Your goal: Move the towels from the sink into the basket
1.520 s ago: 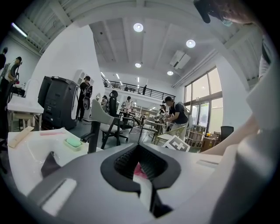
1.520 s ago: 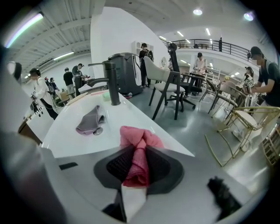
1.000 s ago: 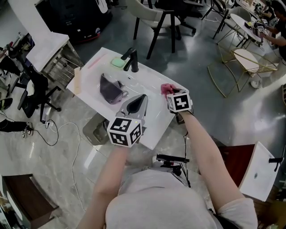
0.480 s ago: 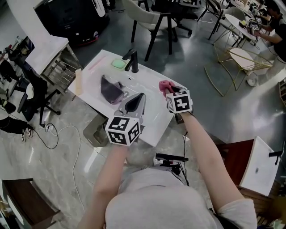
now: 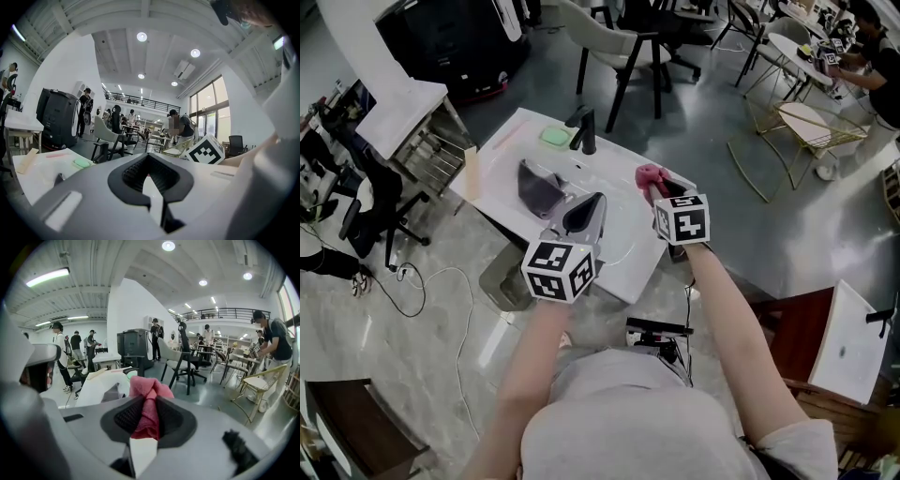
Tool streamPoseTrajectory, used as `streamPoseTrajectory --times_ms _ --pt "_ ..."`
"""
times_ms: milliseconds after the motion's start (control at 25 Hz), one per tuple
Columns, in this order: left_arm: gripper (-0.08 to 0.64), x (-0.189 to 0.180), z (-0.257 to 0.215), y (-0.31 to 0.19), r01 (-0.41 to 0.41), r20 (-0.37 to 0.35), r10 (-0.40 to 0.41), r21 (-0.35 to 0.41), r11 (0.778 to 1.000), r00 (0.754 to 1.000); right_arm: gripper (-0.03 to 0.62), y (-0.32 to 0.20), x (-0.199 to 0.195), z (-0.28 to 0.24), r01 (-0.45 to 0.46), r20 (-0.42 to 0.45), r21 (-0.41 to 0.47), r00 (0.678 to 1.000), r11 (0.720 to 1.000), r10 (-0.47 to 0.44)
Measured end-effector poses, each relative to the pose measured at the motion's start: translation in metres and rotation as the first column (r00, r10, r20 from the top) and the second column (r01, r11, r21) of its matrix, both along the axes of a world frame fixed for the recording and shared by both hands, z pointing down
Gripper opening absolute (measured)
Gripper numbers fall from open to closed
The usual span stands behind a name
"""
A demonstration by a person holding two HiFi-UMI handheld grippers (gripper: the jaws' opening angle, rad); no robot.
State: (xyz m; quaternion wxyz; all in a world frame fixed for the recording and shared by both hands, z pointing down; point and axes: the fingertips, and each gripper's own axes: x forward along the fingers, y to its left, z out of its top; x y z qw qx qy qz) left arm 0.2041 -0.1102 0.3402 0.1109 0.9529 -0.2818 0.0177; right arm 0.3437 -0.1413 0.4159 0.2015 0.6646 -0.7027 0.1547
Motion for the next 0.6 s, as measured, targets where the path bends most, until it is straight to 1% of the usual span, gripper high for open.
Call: streamPoseTrajectory --times_ms 600 --pt "0.003 -0.032 -0.01 -0.003 0.005 -0.006 -0.005 0.026 1.0 1.0 0.097 0.014 -0.041 -0.046 -0.006 0.04 0.138 0.999 0.99 0.0"
